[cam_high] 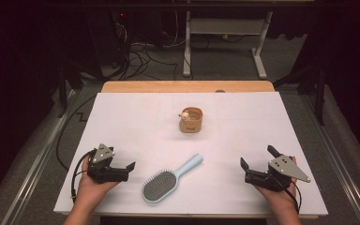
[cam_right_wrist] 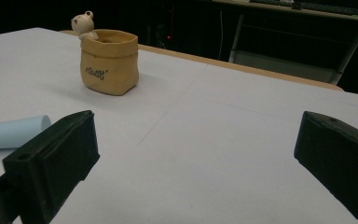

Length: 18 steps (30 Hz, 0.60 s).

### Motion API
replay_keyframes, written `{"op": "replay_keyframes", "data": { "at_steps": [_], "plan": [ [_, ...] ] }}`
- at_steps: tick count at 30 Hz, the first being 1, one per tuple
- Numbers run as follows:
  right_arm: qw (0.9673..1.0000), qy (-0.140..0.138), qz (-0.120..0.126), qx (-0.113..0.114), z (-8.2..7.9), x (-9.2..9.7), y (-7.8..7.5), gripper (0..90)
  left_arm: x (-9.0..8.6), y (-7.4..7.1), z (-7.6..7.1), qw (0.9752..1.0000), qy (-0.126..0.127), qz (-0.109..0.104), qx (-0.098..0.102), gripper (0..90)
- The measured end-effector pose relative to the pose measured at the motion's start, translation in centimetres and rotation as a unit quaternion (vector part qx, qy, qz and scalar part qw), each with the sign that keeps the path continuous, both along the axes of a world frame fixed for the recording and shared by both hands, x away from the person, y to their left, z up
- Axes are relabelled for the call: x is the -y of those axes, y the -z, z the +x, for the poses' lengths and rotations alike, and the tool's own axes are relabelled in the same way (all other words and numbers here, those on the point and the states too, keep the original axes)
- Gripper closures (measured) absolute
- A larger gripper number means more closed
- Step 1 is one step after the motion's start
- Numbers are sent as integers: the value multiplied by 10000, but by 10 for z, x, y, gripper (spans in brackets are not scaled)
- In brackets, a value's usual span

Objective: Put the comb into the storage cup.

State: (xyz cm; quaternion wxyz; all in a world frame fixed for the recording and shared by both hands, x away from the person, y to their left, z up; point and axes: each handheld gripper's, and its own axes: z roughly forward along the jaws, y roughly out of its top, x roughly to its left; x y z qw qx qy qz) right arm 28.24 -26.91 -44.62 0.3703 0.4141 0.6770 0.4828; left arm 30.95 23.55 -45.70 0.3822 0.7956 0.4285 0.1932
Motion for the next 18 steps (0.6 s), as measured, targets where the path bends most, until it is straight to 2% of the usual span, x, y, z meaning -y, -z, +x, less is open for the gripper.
{"op": "replay_keyframes", "data": {
  "at_steps": [2,6,11,12,18],
  "plan": [
    [10000,-28,-13,1,0,-1,0,1,1,-1,1,10000,42,-44,-11,0],
    [10000,-47,-25,11,0,-1,0,1,3,0,0,10000,80,1,-46,0],
    [10000,-44,-15,22,-1,0,-1,1,4,0,0,9994,151,-1,-308,1],
    [10000,-41,-15,20,-1,0,-1,1,5,1,0,9989,174,21,-432,3],
    [10000,-47,-20,20,-1,0,-1,1,7,1,-1,9980,195,110,-596,8]
  ]
}}
